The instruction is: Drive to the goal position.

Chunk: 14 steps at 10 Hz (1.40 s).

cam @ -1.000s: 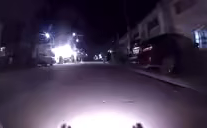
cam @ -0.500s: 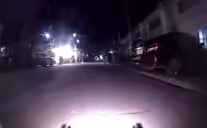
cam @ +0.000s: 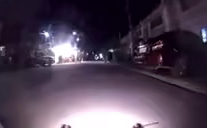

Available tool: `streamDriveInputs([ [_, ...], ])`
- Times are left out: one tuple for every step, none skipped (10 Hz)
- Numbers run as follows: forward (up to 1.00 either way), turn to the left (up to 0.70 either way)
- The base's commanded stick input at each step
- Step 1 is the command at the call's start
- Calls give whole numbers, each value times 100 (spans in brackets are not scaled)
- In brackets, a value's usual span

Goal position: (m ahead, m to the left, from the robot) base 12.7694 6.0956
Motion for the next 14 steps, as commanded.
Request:
streamDriveInputs([
  [60, -15],
  [60, -15],
  [60, -15],
  [60, -15],
  [60, -8],
  [60, -1],
  [60, 0],
  [60, 0],
  [60, 0],
  [60, 0],
  [60, 0],
  [60, 0],
  [60, 0],
  [60, 0],
])
